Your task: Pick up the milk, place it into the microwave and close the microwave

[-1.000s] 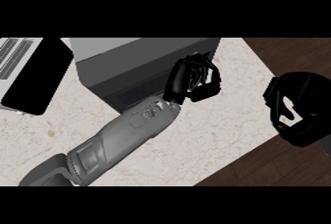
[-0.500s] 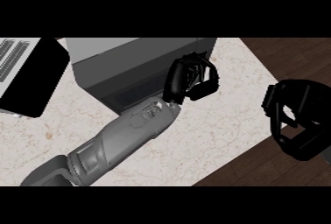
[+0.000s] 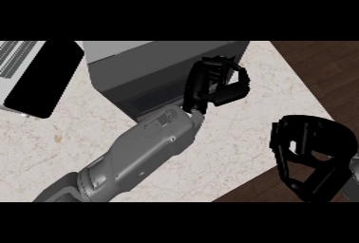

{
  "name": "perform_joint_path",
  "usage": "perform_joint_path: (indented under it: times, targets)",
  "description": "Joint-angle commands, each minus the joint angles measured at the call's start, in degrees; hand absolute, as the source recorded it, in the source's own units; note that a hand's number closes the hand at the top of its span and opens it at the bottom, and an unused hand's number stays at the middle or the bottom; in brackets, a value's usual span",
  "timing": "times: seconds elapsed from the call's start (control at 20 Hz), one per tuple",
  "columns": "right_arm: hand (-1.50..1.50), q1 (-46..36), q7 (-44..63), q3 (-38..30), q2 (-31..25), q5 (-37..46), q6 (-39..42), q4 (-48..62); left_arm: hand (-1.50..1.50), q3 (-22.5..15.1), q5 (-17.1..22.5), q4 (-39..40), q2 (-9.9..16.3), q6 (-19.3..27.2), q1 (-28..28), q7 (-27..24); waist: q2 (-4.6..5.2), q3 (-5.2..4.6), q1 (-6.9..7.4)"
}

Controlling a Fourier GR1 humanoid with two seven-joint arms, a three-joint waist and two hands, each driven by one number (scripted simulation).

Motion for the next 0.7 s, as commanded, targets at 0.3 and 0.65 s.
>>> perform_joint_path:
  times: [0.3, 0.65]
  targets:
    - [1.50, 6.3, -0.4, 2.6, 2.0, -0.8, -1.5, -6.0, 1.50, 7.0, 10.0, 5.2, 0.8, -9.5, 5.9, -2.6, -0.48, -0.38, 4.63]
    - [1.50, 10.4, -0.2, 4.2, 3.2, 0.9, -4.2, -10.2, 1.50, 5.7, 13.3, 7.3, 2.7, -17.0, 7.8, -3.9, -0.79, -0.34, 5.91]
